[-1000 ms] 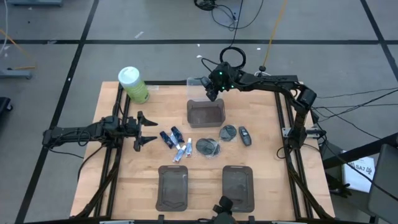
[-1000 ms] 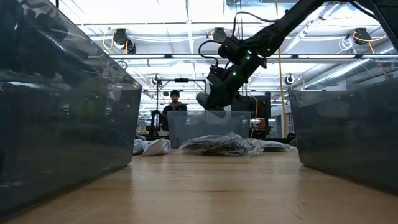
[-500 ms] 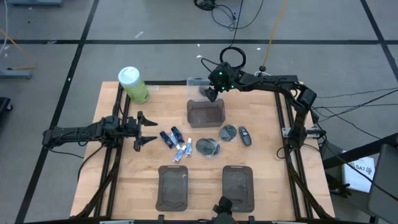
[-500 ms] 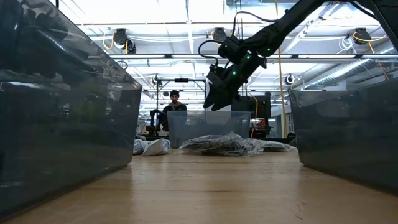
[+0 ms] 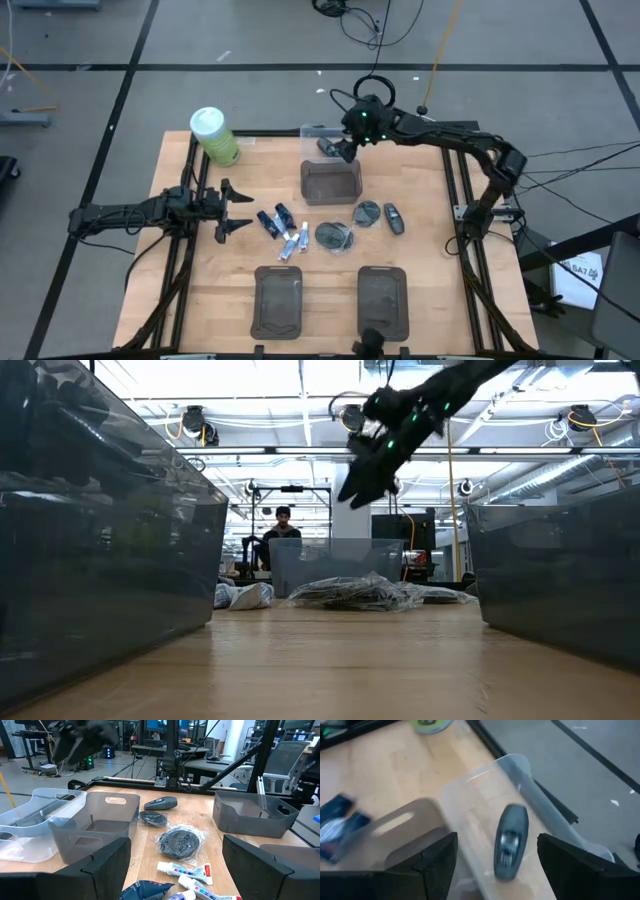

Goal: Pick & Place Travel size toiletries
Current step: Put the black deodorant into the transparent bin

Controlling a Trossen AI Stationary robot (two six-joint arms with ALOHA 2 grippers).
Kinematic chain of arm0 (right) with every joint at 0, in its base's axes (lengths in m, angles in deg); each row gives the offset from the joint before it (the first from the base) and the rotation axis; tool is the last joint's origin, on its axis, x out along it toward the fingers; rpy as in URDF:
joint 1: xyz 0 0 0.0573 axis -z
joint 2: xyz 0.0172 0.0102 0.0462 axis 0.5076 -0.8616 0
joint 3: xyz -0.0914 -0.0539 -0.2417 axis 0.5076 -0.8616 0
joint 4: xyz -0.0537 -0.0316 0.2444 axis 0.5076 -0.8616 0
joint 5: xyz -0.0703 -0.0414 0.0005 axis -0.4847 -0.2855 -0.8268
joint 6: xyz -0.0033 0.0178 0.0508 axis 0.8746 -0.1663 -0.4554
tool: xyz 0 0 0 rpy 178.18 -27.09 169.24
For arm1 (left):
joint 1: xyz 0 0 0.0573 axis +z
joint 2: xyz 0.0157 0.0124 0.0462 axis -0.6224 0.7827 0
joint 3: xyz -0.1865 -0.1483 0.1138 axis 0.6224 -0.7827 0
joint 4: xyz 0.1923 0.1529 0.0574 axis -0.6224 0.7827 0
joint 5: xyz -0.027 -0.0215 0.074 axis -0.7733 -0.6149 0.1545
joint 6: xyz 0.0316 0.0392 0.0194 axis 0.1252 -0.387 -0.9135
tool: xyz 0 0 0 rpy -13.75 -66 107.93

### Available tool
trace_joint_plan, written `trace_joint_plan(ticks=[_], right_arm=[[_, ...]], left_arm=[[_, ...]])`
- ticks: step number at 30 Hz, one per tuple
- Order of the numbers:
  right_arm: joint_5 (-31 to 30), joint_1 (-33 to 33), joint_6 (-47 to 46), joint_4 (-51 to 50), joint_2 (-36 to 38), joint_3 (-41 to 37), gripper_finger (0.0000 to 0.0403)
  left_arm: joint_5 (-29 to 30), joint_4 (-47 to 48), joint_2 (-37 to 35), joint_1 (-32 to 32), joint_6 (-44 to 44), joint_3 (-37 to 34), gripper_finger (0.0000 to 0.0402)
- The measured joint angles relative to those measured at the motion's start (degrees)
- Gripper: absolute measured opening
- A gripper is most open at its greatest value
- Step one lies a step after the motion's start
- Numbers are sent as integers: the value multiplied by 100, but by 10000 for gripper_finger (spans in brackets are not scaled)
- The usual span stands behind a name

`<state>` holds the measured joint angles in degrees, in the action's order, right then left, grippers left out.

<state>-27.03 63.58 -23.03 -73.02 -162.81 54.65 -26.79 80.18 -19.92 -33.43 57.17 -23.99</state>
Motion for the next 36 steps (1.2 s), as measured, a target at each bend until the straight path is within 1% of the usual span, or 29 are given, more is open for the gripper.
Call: trace_joint_plan(ticks=[2, 6, 12, 15, 21, 25, 28, 34, 36], right_arm=[[-146, -109, 10, -418, 313, 0, 262], [-738, -413, -61, -1518, 925, 0, 263], [-1463, -1014, -739, -3201, 1700, 0, 263], [-1652, -1318, -1159, -3852, 1976, 0, 263], [-1661, -1817, -2269, -4636, 2208, -2, 263], [-1649, -2048, -3158, -5343, 2156, -2, 263], [-1646, -2228, -3481, -5809, 2051, -39, 263], [-1607, -2509, -3748, -5527, 2007, -730, 263], [-1386, -2539, -3800, -5330, 2009, -1090, 263]], left_arm=[[0, 2, 2, 0, 0, 0, 306], [0, 2, 2, 0, 0, 0, 306], [0, 2, 0, 0, 0, -2, 306], [0, 2, 2, 0, 0, -2, 306], [0, 2, 1, -2, 0, 0, 306], [0, 2, 1, 0, 0, 0, 306], [0, 2, 1, -2, 0, -1, 306], [0, 1, 2, 0, 0, 0, 306], [0, 0, 0, -2, 0, 0, 306]])
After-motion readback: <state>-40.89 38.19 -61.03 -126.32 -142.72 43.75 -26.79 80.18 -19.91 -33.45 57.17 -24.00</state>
